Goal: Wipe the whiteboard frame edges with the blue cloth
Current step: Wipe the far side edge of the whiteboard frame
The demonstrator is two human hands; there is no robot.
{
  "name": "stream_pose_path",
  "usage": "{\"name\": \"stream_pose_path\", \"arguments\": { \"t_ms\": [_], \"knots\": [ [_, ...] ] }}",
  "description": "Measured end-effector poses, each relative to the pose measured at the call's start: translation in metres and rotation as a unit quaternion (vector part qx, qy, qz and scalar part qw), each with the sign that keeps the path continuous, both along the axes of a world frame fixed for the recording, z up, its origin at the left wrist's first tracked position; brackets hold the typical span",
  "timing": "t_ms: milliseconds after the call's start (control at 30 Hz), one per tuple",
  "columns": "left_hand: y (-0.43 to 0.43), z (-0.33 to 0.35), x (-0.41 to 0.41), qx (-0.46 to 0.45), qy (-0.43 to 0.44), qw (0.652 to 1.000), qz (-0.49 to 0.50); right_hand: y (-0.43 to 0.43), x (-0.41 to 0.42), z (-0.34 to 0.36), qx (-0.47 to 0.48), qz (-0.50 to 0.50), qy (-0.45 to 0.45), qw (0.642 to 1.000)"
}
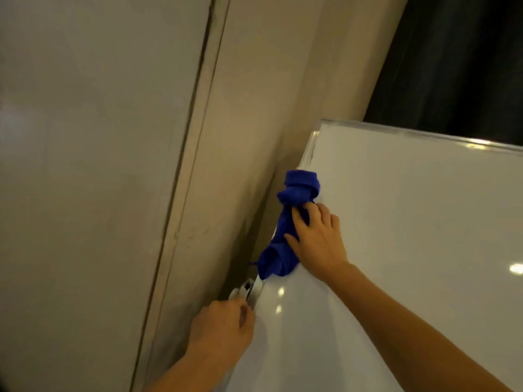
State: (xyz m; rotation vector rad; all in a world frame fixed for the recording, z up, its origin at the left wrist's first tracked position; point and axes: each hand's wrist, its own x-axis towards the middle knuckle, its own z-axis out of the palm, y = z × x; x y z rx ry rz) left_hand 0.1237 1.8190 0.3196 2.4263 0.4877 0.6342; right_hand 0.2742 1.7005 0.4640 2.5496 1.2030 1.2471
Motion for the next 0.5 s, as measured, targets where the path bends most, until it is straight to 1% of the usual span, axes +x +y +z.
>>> {"name": "stream_pose_path", "arguments": {
  "t_ms": [33, 67, 100, 133, 200, 233, 267, 300, 367, 400, 433, 467, 500],
  "knots": [
    [-0.001, 0.012, 0.004, 0.031, -0.041, 0.998, 0.024, 0.002, 0.006, 0.009, -0.029, 0.000, 0.007, 1.000],
    [-0.003, 0.023, 0.010, 0.048, -0.092, 0.994, 0.040, 0.002, 0.012, 0.011, -0.073, 0.020, -0.008, 0.997],
    [-0.005, 0.032, 0.016, 0.061, -0.139, 0.987, 0.045, -0.001, 0.016, 0.005, -0.126, 0.056, -0.032, 0.990],
    [-0.008, 0.039, 0.024, 0.077, -0.161, 0.983, 0.040, -0.005, 0.019, -0.002, -0.187, 0.095, -0.052, 0.976],
    [-0.018, 0.045, 0.046, 0.114, -0.139, 0.983, 0.023, -0.012, 0.031, 0.008, -0.281, 0.131, -0.076, 0.948],
    [-0.024, 0.051, 0.060, 0.136, -0.120, 0.983, 0.021, -0.011, 0.041, 0.024, -0.294, 0.133, -0.107, 0.940],
    [-0.032, 0.057, 0.073, 0.143, -0.104, 0.984, 0.020, -0.009, 0.050, 0.045, -0.280, 0.119, -0.135, 0.943],
    [-0.039, 0.065, 0.085, 0.122, -0.078, 0.989, 0.014, -0.007, 0.059, 0.070, -0.248, 0.079, -0.151, 0.954],
    [-0.049, 0.076, 0.106, 0.100, -0.045, 0.994, 0.027, -0.008, 0.077, 0.114, -0.144, -0.006, -0.139, 0.980],
    [-0.048, 0.077, 0.111, 0.120, -0.077, 0.988, 0.051, -0.007, 0.083, 0.122, -0.100, -0.020, -0.128, 0.987],
    [-0.046, 0.085, 0.120, 0.151, -0.123, 0.978, 0.071, -0.005, 0.086, 0.122, -0.092, -0.004, -0.117, 0.989],
    [-0.045, 0.098, 0.129, 0.128, -0.124, 0.983, 0.047, -0.001, 0.086, 0.112, -0.123, 0.042, -0.118, 0.985],
    [-0.054, 0.117, 0.142, 0.169, -0.085, 0.981, 0.050, 0.002, 0.084, 0.095, -0.182, 0.099, -0.124, 0.970]
  ]
}}
